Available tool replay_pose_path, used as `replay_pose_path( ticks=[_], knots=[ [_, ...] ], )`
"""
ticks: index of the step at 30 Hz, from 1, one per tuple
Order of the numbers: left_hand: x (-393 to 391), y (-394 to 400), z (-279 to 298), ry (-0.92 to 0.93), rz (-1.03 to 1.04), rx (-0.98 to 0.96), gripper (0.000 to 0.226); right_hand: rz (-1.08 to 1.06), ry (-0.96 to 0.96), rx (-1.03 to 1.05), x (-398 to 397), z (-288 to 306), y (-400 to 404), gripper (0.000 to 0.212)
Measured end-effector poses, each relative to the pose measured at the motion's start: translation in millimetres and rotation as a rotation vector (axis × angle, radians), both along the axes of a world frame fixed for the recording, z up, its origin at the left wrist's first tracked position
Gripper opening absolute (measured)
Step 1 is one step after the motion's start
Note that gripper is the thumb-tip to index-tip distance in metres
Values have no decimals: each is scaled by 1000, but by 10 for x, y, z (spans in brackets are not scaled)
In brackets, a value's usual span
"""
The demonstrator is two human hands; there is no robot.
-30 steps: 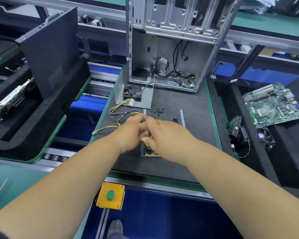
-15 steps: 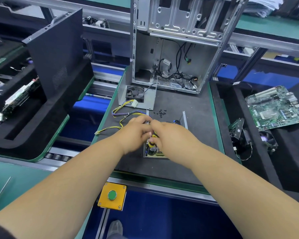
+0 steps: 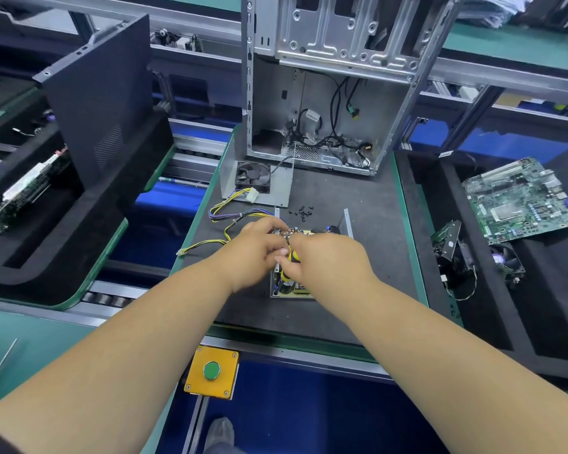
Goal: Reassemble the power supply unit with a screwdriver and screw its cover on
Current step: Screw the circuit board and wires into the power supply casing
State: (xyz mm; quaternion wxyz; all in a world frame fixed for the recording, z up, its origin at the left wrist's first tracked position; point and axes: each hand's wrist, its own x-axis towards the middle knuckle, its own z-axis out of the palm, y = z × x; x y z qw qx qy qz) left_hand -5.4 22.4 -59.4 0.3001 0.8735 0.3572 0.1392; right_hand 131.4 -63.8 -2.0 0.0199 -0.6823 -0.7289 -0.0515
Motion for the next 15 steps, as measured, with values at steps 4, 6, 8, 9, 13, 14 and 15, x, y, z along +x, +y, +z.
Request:
replay_pose_path(
  ticks=[4,6,8,9,13,14,15],
  knots=[
    [-3,-4,6,13,9,2,23,-32,16,5,7,-15,-7,34],
    [-1,-10,7,15,9,3,23,-43,6,10,11,-26,-4,34],
    [0,-7,1,24,4,5,22,-48,-4,17,10,-24,5,34],
    [-5,-6,-11,27,4,9,21,-51,-6,15,8,-17,8,35],
    [6,-65,-55,-148,180,-55,40,-41,95,-17,166,40,-20,41],
    [22,-84,-51,-194,299,-107,47,-59,188,-12,261,68,-52,47],
    [44,-89,-45,-199,413,-164,51,-83,312,14,371,99,-92,49]
  ],
)
